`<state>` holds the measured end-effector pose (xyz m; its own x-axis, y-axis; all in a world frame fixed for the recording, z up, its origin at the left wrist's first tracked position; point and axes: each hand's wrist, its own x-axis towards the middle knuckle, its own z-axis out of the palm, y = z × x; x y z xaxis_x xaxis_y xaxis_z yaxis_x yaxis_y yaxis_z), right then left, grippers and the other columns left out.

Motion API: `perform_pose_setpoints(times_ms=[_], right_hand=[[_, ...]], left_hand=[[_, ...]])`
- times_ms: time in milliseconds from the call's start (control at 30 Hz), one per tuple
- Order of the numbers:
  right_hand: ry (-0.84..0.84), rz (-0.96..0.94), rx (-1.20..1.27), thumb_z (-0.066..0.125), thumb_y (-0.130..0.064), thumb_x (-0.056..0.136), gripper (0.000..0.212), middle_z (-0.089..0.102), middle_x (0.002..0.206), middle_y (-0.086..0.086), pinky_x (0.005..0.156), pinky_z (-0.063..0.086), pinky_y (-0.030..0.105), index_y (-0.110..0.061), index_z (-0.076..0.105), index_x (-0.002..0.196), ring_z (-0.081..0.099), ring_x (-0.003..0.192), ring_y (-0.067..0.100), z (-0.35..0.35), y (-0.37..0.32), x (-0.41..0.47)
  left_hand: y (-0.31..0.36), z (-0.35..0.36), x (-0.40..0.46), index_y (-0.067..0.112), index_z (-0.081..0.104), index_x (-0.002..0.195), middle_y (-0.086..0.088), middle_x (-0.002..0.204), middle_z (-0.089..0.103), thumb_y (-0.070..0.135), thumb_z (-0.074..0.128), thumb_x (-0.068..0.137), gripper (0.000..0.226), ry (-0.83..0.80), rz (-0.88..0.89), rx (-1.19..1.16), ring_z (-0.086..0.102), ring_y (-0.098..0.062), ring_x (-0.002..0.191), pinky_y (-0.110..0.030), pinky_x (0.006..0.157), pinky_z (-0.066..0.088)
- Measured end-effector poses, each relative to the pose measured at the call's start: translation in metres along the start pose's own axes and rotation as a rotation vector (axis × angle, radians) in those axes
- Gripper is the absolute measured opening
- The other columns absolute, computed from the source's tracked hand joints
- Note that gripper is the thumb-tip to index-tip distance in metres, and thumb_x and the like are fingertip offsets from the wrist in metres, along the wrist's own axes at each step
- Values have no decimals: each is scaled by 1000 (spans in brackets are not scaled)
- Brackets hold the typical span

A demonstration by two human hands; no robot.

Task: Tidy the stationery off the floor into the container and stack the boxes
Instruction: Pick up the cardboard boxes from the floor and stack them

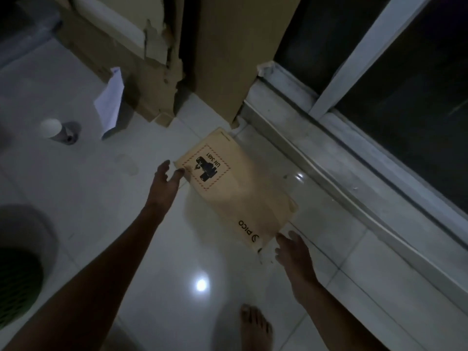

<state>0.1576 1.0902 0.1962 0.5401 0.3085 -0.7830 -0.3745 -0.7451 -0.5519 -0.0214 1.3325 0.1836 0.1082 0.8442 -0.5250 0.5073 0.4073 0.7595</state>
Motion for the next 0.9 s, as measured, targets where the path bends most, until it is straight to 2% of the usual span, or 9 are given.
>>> perform_pose_setpoints(times_ms=[67, 167, 267, 400, 567, 633, 700, 800, 900], right_hand=[[-46, 73, 109, 57, -28, 93, 49, 60, 123, 8, 89, 53, 38, -17, 42, 138, 63, 103, 22, 8, 2, 15], [-51, 9, 110, 56, -23, 93, 36, 63, 111, 6, 75, 56, 33, -16, 52, 128, 66, 94, 20, 11, -4, 30], [-19, -75, 87, 52, -30, 93, 36, 63, 118, 4, 87, 55, 46, -22, 53, 127, 65, 100, 22, 0, -20, 44], [17, -149, 375, 45, -44, 96, 33, 64, 121, -10, 87, 50, 33, -33, 56, 125, 64, 103, 6, -27, -51, 67], [-55, -5, 400, 35, -66, 90, 61, 43, 137, -6, 109, 33, 49, -35, 38, 141, 45, 126, 21, -31, -50, 83], [-54, -24, 364, 36, -64, 90, 61, 41, 142, -5, 110, 33, 49, -34, 34, 143, 45, 128, 20, -30, -47, 76], [-18, -80, 330, 37, -59, 92, 56, 40, 147, -2, 110, 32, 46, -34, 35, 143, 40, 132, 19, -39, -49, 65], [-7, -146, 294, 44, -49, 94, 44, 45, 142, -6, 102, 36, 40, -37, 41, 137, 42, 130, 21, -59, -53, 38], [-33, -211, 302, 48, -38, 95, 29, 54, 128, -15, 98, 42, 44, -54, 47, 119, 51, 119, 16, -84, -58, -5]], left_hand=[[-10, 6, 14, 23, 27, 145, -4, 149, 36, 43, 44, 96, 56, -59, -31, -55, 34, -24, 135, -49, 109, 31], [-18, 12, 21, 25, 36, 135, 9, 129, 45, 46, 39, 97, 43, -153, -4, -96, 38, -13, 125, -46, 100, 35], [-22, 13, 27, 25, 41, 126, 11, 128, 44, 48, 37, 97, 37, -195, 28, -89, 37, -7, 123, -43, 104, 32], [-15, 21, 33, 36, 37, 131, 12, 139, 39, 59, 38, 83, 53, -330, -53, -178, 29, -10, 133, -46, 104, 28], [-6, 43, 25, 30, 28, 143, 7, 147, 32, 44, 36, 79, 66, -431, -52, -170, 24, -14, 138, -49, 110, 25], [3, 45, 14, 37, 32, 138, 18, 135, 43, 40, 35, 80, 58, -451, 19, -118, 35, -10, 129, -38, 106, 32], [18, 39, 1, 50, 45, 119, 33, 111, 55, 29, 37, 79, 46, -425, 95, -95, 50, 5, 110, -19, 91, 41], [38, 20, -24, 64, 47, 113, 37, 111, 57, 18, 36, 89, 53, -447, 174, -34, 51, 10, 110, -27, 89, 41], [57, -3, -57, 57, 47, 123, 27, 113, 60, 22, 39, 91, 48, -517, 201, -34, 58, 5, 106, -23, 79, 50]])
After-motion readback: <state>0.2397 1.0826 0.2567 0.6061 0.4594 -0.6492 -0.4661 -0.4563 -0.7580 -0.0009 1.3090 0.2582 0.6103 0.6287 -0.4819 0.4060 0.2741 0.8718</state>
